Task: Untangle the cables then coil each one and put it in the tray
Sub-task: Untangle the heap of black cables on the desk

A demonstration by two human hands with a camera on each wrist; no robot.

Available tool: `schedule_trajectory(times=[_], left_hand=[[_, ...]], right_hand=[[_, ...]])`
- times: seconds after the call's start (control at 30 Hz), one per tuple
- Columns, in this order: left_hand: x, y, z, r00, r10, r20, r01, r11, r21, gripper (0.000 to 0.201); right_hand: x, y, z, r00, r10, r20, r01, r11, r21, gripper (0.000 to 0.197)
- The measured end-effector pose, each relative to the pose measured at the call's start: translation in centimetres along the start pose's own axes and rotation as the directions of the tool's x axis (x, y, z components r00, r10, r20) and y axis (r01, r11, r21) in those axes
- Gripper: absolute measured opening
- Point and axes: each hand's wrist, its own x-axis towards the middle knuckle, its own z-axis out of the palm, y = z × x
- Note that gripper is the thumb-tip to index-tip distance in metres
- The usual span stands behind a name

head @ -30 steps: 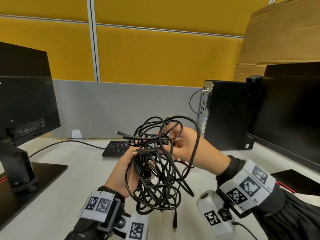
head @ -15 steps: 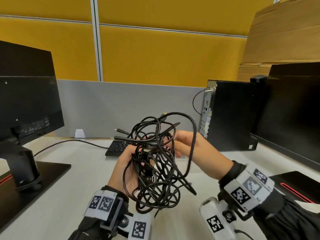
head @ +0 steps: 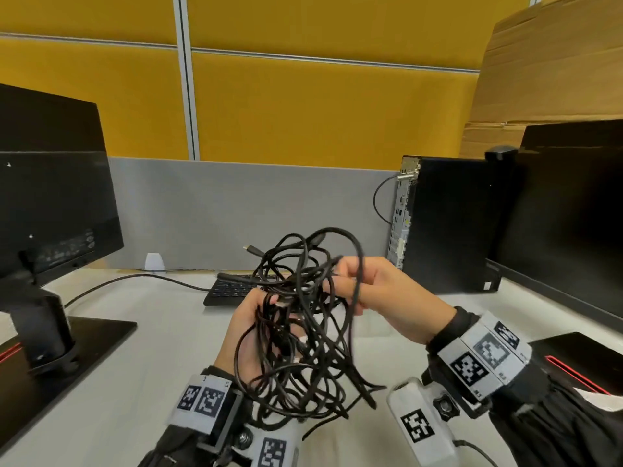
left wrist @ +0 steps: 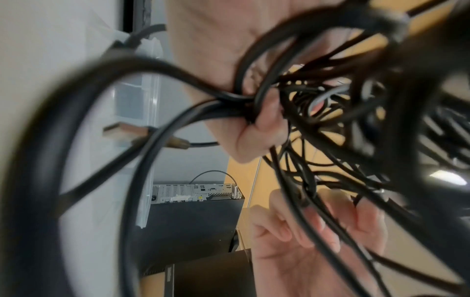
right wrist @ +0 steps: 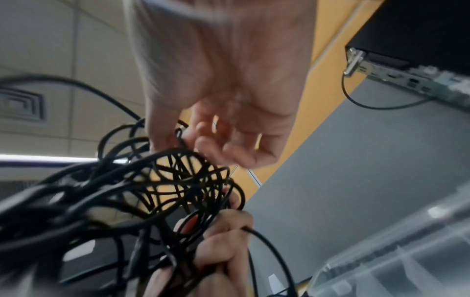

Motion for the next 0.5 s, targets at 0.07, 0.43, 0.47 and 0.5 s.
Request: schedule_trajectory(times=[0.07, 0.43, 0.47, 0.5], left_hand=[[0.2, 0.2, -0.9, 1.000, -0.026, 0.009, 0.026, 1.000, 0.005, 0.017], [0.6, 2.0, -2.6, 0.989, 0.086, -0.119, -0.037, 0.932, 0.360, 0.052], [0.7, 2.4, -2.9, 0.985, 0.090, -0.149, -0.037, 0.944, 0.328, 0.050], [0.6, 2.7, -3.1, 0.978, 0.099, -0.185, -0.037, 0.948, 0.317, 0.044]], right_hand=[[0.0, 0.4, -0.2, 0.994, 0.009, -0.111, -0.002, 0.998, 0.064, 0.033], [0.7, -1.4, -1.5, 0.968, 0.011, -0.249, -0.090, 0.947, -0.307, 0.034], [0.8, -1.5, -1.7, 0.978, 0.040, -0.203, -0.119, 0.912, -0.392, 0.030], [1.0, -1.7, -1.9, 0.986, 0.072, -0.149, -0.137, 0.863, -0.485, 0.028]])
